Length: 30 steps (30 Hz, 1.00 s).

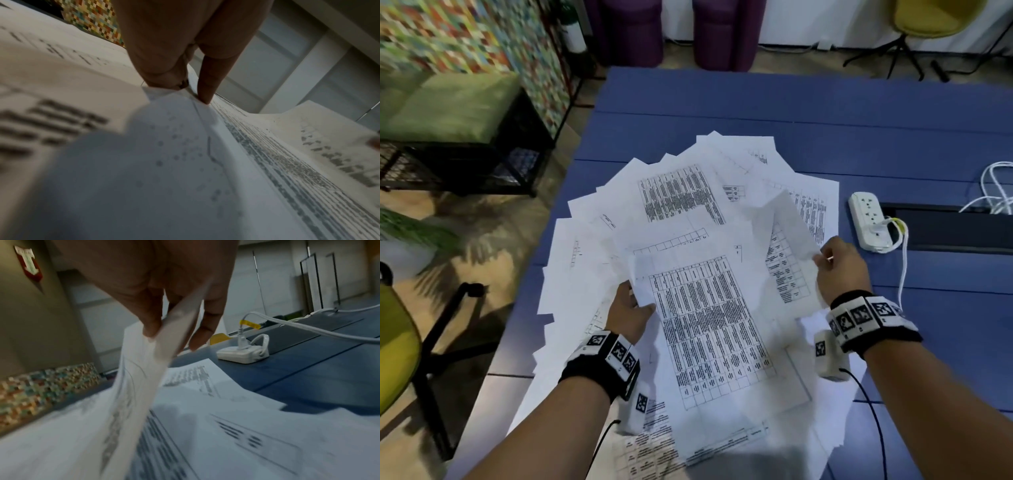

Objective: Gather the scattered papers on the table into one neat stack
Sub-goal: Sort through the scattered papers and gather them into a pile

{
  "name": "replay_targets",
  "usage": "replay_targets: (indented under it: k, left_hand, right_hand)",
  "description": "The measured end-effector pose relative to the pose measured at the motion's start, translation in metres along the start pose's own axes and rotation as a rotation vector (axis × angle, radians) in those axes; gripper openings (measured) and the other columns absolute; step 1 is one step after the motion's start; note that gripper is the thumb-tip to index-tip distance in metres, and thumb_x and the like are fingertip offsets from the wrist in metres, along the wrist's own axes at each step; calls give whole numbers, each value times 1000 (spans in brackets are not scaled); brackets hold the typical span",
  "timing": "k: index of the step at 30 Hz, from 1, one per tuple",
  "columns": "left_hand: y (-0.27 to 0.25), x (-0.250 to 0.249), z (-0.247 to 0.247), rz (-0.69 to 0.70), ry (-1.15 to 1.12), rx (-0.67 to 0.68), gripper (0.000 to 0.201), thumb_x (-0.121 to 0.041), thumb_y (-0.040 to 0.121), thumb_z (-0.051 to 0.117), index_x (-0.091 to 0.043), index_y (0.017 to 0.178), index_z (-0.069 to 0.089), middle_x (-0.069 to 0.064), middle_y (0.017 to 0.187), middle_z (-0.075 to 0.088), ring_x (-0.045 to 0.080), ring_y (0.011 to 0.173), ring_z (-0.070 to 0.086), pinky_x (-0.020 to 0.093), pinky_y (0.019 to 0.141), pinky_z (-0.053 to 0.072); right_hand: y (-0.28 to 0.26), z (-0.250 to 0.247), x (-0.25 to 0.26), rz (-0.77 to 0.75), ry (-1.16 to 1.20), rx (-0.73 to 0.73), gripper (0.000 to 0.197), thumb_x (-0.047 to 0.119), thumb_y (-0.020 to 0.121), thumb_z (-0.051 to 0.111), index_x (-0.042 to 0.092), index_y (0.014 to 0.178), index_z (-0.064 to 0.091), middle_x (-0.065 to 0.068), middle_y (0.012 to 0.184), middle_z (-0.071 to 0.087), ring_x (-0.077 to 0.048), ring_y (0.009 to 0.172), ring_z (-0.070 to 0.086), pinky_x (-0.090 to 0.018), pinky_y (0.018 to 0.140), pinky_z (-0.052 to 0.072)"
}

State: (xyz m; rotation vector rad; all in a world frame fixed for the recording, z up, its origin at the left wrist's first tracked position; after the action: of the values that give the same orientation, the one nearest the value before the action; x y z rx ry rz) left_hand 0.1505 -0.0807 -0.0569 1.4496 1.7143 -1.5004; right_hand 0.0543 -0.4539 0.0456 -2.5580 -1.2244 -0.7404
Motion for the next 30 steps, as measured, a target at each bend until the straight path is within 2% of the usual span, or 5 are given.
replay_targets:
  k: [6, 15, 24, 27, 30]
  left_hand:
    - [1, 5, -1, -10, 29, 26, 59, -1, 91, 62, -8, 143, 36, 18, 130, 56, 35, 116, 55, 41, 94, 45]
    - [-1, 6, 0, -67, -18, 61, 63, 9, 91, 53, -6, 148, 31, 18, 144, 46, 35, 133, 44, 46, 111, 36]
    - [-4, 4, 2, -111, -65, 43, 64, -33, 103, 43, -8, 154, 14, 9, 162, 15, 26, 149, 17, 36, 118, 18]
    - [-6, 2, 3, -113, -58, 57, 68, -39, 102, 44, -10, 155, 12, 8, 162, 13, 26, 149, 17, 38, 117, 19]
    - [-8, 0, 2, -116, -68, 70, 75, -47, 98, 45, -12, 156, 13, 6, 162, 14, 26, 148, 19, 39, 116, 21]
  right_hand:
    - [-6, -65, 54, -147, 34, -216, 9, 15, 96, 45, 10, 97, 52, -7, 75, 54, -24, 67, 44, -29, 60, 31]
    - [-45, -143, 99, -199, 402, -675, 10, 21, 98, 43, 11, 101, 46, 3, 75, 46, -3, 63, 39, -16, 63, 30]
    - [-121, 30, -16, 766, 887, -178, 10, -8, 81, 54, -6, 89, 49, -8, 56, 56, -24, 49, 61, -25, 38, 49]
    - [-156, 72, -5, 976, 1246, 57, 13, -16, 82, 54, -15, 70, 52, -23, 54, 58, -28, 49, 64, -32, 48, 57]
    - [-167, 81, 27, 997, 1536, 242, 8, -14, 86, 51, -11, 80, 54, -29, 70, 64, -37, 69, 70, -35, 59, 60]
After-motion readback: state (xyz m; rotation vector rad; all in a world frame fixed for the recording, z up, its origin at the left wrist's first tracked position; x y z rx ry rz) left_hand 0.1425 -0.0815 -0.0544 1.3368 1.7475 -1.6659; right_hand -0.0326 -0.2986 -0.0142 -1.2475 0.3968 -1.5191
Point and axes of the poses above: each hand's wrist, its own y-axis towards the middle knuckle, its own z-axis out of the palm, x = y × z, the point moved 7 cm from there along y, towards the middle knuckle
